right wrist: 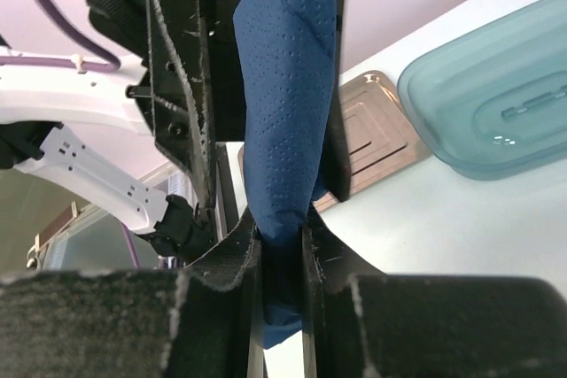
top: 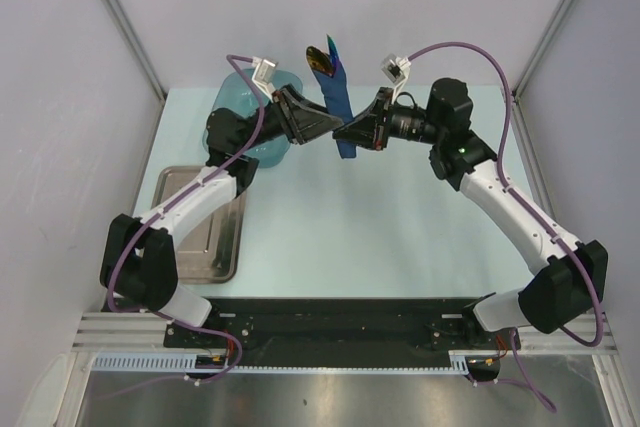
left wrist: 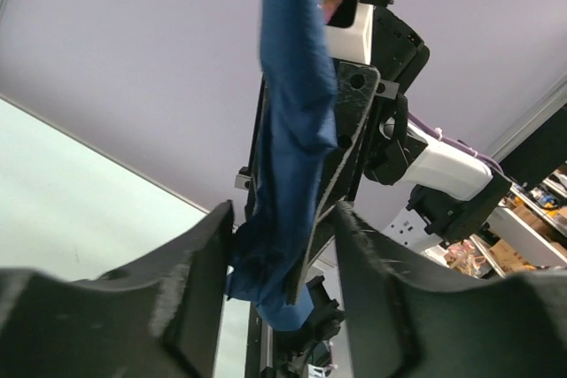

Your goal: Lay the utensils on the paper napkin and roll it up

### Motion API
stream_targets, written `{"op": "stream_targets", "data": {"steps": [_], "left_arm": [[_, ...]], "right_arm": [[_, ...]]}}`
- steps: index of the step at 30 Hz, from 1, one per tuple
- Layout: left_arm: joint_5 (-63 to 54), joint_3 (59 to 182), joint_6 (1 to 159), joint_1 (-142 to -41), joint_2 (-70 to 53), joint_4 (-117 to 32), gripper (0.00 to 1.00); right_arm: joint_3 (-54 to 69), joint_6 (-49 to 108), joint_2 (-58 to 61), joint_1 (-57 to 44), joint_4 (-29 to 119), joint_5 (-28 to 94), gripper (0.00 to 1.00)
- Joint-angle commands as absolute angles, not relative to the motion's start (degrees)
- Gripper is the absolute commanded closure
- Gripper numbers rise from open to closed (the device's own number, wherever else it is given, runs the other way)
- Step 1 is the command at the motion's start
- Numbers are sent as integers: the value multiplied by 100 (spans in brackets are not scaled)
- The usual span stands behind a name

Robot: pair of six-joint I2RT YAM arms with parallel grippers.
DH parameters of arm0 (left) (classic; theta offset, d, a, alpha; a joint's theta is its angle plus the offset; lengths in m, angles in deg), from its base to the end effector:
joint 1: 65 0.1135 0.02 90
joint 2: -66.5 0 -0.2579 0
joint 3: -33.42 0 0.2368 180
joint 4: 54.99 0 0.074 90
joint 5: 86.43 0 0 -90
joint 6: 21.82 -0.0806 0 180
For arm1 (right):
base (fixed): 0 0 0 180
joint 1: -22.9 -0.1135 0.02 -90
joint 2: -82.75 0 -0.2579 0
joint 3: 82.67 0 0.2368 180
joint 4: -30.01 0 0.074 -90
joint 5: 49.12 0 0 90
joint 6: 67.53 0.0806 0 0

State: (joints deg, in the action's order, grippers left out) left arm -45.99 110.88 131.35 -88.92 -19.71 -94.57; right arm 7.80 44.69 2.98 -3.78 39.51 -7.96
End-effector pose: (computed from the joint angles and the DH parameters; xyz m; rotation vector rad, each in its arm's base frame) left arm 0.2909 -0.1961 0.3995 0.4810 1.3591 -1.7316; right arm 0.2711 0.2041 0.4139 -0.7832 1.5301 1.3037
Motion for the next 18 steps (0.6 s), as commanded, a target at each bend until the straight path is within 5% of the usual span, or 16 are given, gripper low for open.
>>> {"op": "stream_targets", "data": {"steps": [1, 7, 11, 13, 16, 17, 18], "left_arm": [[-4433, 11366, 13190, -8943, -1893, -9569, 51], [-4213, 11507, 13146, -8960, -1989, -9235, 74], [-4055, 11595, 13084, -8934, -2059, -9006, 100], [-4037, 11656, 13084, -8908, -2130, -8954, 100], [-4124, 11735, 13014, -8776, -2218, -8866, 100], [-4177, 11805, 12962, -8645, -2270, -8639, 100], [-4213, 11841, 12857, -8566, -2297, -8489, 100]], "right_arm": [[804, 4646, 303, -409, 3431, -518, 100], [742, 4576, 356, -444, 3484, -289, 100], [707, 4506, 338, -461, 3493, -262, 100], [715, 4488, 312, -461, 3484, -289, 99], [751, 4514, 242, -409, 3519, -455, 66], [759, 4514, 224, -383, 3563, -473, 39], [777, 4488, 224, -365, 3607, -412, 29]]}}
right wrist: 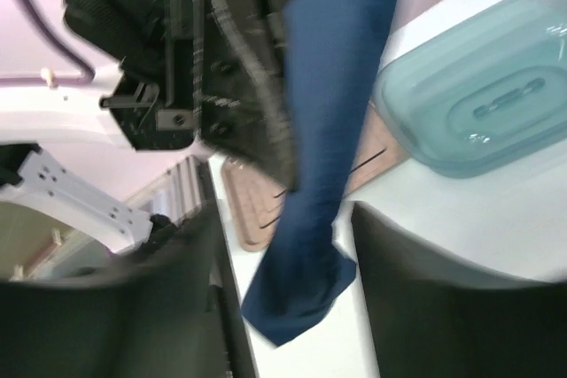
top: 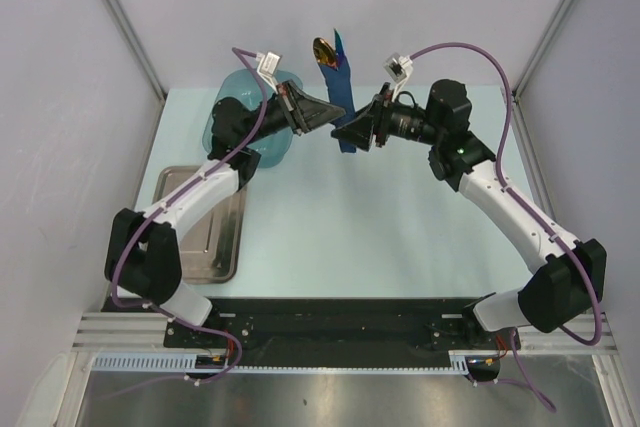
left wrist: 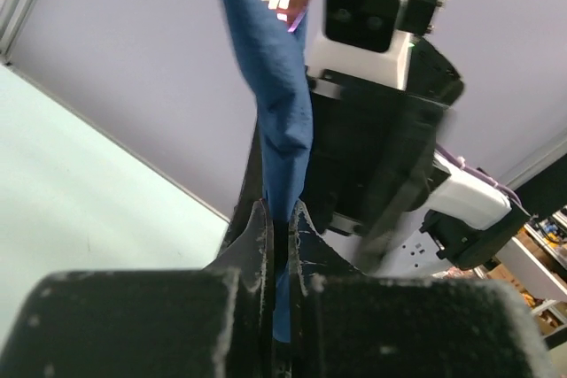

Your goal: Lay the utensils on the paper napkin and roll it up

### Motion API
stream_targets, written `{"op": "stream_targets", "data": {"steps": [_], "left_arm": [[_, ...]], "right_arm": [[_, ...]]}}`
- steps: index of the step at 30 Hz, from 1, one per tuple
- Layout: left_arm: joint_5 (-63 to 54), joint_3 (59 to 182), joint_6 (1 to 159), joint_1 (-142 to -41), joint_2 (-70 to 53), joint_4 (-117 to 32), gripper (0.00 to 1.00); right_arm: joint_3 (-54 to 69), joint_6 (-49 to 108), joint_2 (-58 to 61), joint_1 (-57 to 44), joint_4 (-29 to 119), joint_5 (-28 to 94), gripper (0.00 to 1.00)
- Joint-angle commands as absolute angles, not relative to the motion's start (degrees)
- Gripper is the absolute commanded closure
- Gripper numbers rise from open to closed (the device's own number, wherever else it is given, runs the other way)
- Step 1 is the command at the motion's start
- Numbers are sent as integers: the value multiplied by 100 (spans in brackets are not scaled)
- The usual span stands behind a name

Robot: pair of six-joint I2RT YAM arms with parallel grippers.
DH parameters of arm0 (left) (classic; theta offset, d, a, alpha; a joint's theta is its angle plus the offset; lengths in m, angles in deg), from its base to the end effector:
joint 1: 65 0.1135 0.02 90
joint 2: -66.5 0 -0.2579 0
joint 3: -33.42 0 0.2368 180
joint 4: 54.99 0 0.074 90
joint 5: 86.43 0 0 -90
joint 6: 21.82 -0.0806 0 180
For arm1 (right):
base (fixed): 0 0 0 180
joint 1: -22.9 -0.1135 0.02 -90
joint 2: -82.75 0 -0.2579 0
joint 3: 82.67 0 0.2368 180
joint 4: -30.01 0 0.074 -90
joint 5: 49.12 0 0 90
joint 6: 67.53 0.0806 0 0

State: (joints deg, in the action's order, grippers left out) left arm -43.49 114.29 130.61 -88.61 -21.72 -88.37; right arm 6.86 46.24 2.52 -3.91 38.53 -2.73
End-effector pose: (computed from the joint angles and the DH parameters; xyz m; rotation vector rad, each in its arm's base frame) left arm 0.3087 -0.1993 0.3976 0.3952 1.4274 -1.7140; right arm 0.2804 0.2040 0.4077 -0.6852 1.5688 1.2609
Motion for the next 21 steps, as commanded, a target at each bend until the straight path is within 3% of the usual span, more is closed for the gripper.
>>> {"op": "stream_targets", "data": {"steps": [1, 2, 7, 10, 21], "left_arm": [[-4248, 11867, 12777, -8495, -2314, -8392, 100], [-4326, 11920, 12698, -8338, -2376, -8130, 100], [-4687, 12060, 11952, -8003, -2543, -7250, 100], [-4810, 12490, 11100, -7775, -2806, -5951, 100], [-4082, 15284, 8234, -6737, -4730, -1924, 100]], "right_arm": [[803, 4384, 224, -313, 3677, -386, 17], [847, 4313, 215, -286, 3817, -351, 1], [1023, 4119, 136, -14, 4081, -157, 0], [1075, 4005, 75, 171, 4231, -157, 0], [1366, 3416, -241, 417, 4987, -122, 0]]}}
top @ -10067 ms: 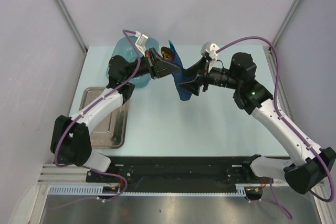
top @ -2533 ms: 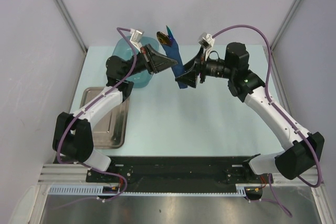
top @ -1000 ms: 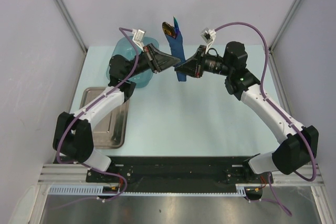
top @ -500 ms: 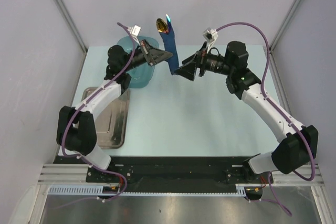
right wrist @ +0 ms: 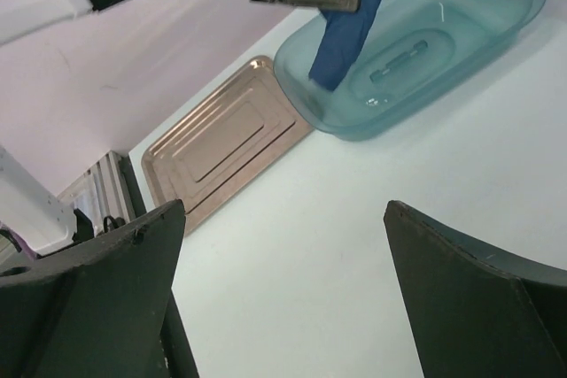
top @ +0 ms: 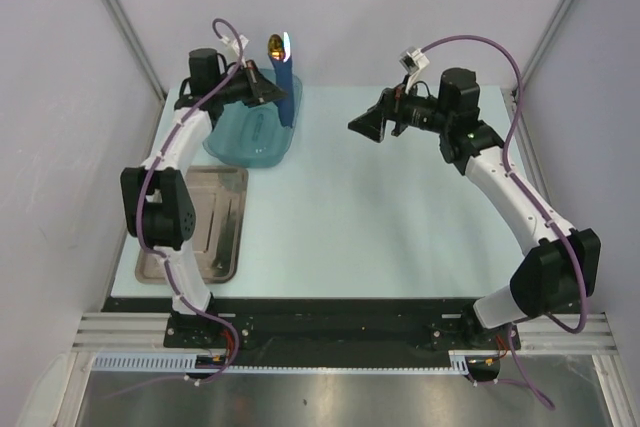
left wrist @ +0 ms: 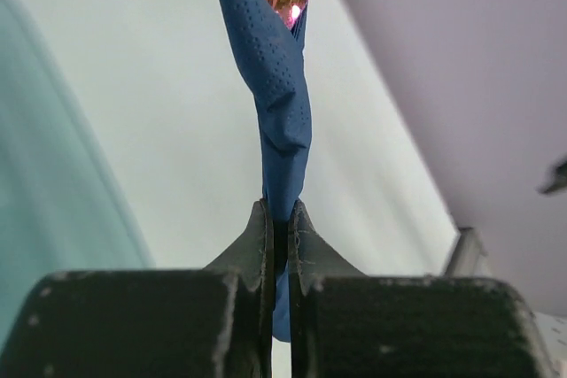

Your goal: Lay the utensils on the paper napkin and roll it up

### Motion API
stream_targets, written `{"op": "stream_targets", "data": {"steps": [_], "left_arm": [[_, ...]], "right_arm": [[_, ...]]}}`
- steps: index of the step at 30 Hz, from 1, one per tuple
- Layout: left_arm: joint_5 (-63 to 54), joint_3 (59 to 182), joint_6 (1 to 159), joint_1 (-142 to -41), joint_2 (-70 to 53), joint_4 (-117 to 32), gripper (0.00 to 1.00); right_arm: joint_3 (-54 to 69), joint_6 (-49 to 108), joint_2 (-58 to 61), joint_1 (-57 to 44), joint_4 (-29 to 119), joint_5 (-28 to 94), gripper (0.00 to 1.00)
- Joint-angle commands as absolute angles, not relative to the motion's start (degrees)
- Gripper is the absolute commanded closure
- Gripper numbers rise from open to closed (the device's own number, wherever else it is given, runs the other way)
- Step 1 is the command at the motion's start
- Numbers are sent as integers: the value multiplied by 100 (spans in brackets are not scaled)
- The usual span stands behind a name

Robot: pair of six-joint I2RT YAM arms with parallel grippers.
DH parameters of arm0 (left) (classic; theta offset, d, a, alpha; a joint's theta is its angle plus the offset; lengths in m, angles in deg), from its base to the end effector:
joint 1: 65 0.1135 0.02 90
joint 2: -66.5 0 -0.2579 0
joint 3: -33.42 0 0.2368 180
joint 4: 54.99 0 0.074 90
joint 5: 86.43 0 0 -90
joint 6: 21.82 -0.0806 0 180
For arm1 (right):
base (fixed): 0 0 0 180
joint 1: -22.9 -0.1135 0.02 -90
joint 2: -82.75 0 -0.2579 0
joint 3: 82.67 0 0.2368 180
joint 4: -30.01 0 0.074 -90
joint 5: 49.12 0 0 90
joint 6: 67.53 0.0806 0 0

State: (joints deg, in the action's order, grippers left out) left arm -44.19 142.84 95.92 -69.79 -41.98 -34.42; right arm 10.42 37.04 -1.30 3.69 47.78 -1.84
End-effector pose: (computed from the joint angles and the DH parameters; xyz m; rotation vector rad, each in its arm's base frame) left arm 0.4527 -0.0978 0.3189 0.2010 1.9582 -1.1697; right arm 0.3208 0.1697 0.3870 -0.6423 1.6845 1.0657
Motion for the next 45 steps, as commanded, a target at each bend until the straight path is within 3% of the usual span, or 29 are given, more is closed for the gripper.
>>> {"op": "stream_targets", "data": {"steps": [1, 6, 13, 45], "left_arm": [[-3898, 15487, 8093, -6711, -4871, -1739, 100], [-3676, 16726, 7161, -6614, -5906, -780, 100], [-3931, 17949, 7213, -6526, -7113, -551, 100], [-4573, 17853, 7512, -6385, -8203, 187, 100]], "right_arm": [[1383, 3424, -277, 417, 5004, -113, 0], [1515, 3398, -522, 418, 5022, -69, 0], [1752, 3267, -865, 444, 5224, -25, 0], [2710, 3319, -1903, 417, 5637, 80, 0]]}}
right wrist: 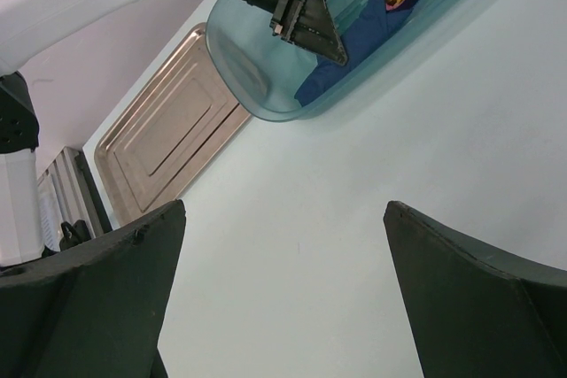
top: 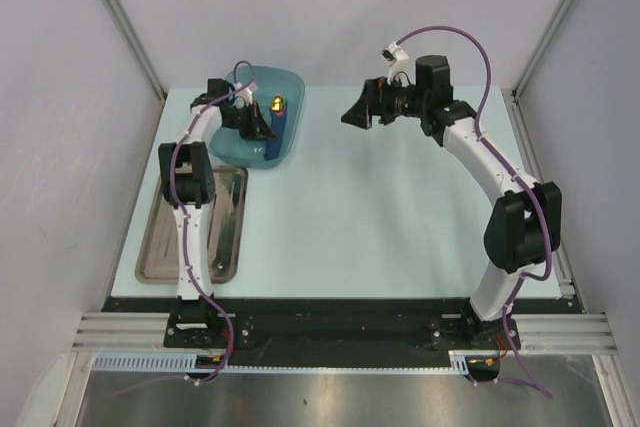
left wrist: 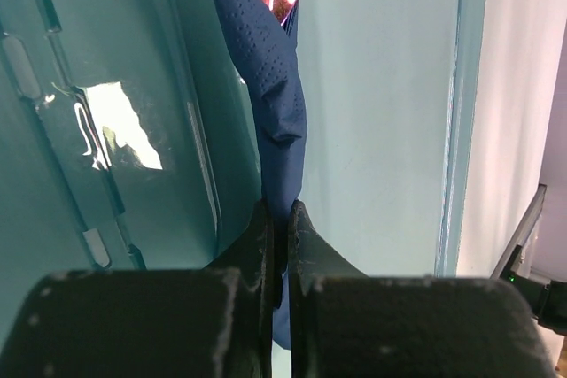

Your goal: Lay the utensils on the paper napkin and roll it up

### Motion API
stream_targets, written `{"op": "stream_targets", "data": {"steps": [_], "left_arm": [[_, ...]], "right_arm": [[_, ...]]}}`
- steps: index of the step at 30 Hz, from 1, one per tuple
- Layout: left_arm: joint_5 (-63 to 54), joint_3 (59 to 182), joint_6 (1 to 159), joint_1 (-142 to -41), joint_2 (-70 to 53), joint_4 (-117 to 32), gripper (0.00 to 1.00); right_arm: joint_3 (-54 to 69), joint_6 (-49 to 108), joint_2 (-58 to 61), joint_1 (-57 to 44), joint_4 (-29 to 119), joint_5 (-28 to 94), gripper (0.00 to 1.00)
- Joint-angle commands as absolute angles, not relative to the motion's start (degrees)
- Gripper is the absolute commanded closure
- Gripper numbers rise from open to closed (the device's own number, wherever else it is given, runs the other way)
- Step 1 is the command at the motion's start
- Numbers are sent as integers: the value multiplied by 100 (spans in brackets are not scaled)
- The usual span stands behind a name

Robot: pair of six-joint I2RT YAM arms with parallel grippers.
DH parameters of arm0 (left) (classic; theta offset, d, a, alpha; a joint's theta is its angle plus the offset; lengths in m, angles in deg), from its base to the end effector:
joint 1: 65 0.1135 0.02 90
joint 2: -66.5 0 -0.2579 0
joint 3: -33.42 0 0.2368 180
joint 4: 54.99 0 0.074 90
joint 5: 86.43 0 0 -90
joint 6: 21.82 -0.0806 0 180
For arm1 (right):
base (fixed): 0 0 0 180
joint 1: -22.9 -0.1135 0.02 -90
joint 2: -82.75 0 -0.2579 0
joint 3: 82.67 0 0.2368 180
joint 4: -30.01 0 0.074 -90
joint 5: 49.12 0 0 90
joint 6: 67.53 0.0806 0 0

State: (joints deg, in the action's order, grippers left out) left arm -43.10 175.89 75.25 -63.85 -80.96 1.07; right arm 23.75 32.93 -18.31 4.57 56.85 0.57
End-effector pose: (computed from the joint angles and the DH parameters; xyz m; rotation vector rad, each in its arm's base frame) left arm 0.5370 -0.0479 0.1185 0.0974 2.4861 -1.0983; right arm 0.3930 0.1851 0.3391 -0.6126 1.8886 1.0109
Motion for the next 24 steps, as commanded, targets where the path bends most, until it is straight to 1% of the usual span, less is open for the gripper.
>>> {"op": "stream_targets", "data": {"steps": [1, 7, 9, 12, 13, 16, 19, 24], "left_arm": [[-4573, 17853, 7529, -6377, -8238, 170, 100], [-4512, 18063, 7565, -6394, -8414, 205, 96], [-4425, 18081, 7573, -6394, -8406, 214, 93], [-4162, 18081, 7521, -6394, -8335, 214, 82], [-4091, 18073, 7512, -6394, -8309, 222, 74], [-3923, 18081, 7486, -6394, -8230, 170, 64], [-3739, 18073, 7459, -6385, -8098, 82, 60], [-3475, 17950, 7459, -6385, -7756, -85, 56]], "right_arm": [[2728, 3328, -1938, 426, 5637, 80, 0], [2869, 3319, -2052, 409, 5672, 63, 0], [2895, 3328, -2070, 409, 5690, 45, 0], [2957, 3345, -2096, 409, 5708, 19, 0], [2957, 3354, -2096, 417, 5690, 19, 0], [2957, 3354, -2096, 409, 5690, -16, 0], [2948, 3346, -2070, 426, 5708, -43, 0], [2904, 3337, -1982, 426, 5734, -131, 0]]}}
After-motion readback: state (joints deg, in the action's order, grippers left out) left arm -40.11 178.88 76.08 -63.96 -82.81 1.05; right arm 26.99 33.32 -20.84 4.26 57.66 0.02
